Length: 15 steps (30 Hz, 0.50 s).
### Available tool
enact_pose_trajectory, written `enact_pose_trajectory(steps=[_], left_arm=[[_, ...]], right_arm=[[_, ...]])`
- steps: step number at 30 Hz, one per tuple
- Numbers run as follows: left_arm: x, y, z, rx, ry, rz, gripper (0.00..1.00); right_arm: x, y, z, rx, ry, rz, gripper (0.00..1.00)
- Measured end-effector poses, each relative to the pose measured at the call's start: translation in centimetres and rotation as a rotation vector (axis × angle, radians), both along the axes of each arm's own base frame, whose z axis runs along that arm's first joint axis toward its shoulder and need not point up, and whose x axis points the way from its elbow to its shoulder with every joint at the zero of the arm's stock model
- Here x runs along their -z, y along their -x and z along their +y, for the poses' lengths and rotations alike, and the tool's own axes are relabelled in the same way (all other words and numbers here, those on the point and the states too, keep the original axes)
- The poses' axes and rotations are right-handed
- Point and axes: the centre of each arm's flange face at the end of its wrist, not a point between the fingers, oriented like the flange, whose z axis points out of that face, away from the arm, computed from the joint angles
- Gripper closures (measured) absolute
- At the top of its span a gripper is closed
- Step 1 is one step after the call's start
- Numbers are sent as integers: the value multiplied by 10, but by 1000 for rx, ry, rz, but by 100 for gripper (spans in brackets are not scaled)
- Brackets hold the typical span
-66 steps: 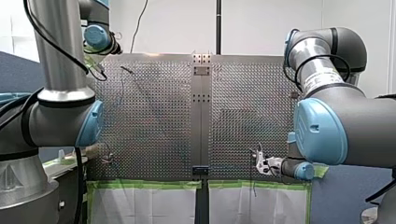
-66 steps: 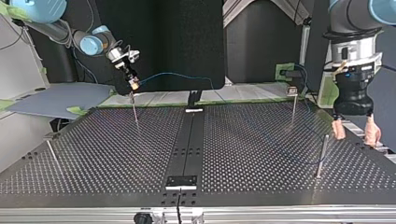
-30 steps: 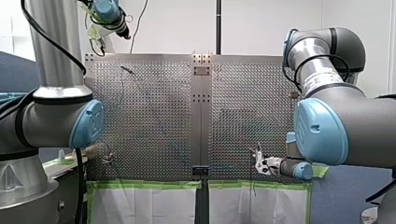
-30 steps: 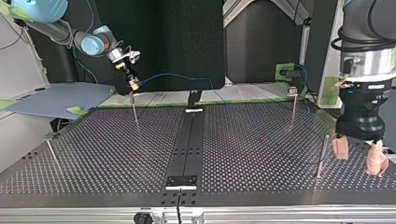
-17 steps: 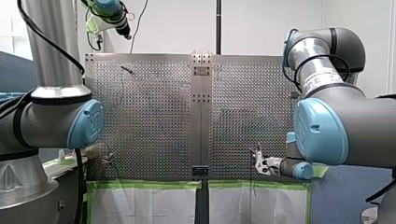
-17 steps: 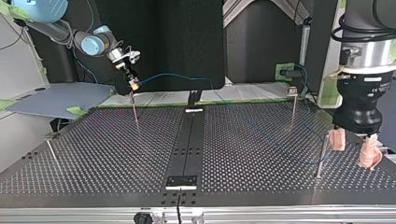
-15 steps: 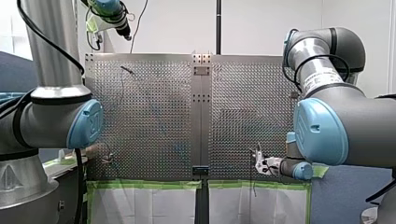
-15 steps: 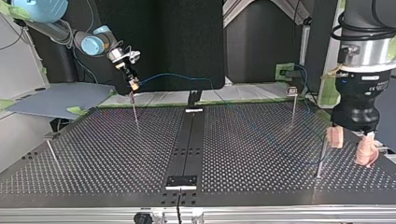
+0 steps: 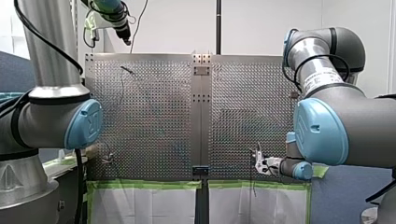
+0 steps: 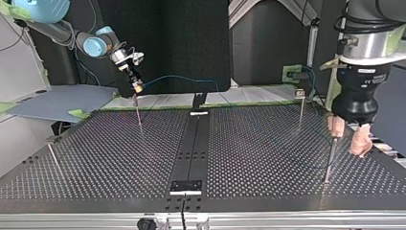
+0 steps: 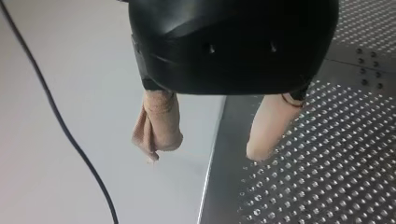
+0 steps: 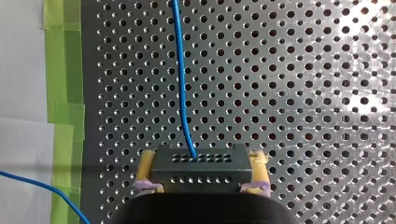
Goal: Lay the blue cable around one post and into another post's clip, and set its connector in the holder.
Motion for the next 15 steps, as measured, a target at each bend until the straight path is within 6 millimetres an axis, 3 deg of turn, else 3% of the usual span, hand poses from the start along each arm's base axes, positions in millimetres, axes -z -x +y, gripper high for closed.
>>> enact_pose_trajectory(steps=[10,15], left_arm=[[1,1,-3,17,-86,11,0],[12,-2,-3,19,-127,30,0]], right_arm=[[1,0,0,2,0,1,91],[1,0,0,1,0,0,91]])
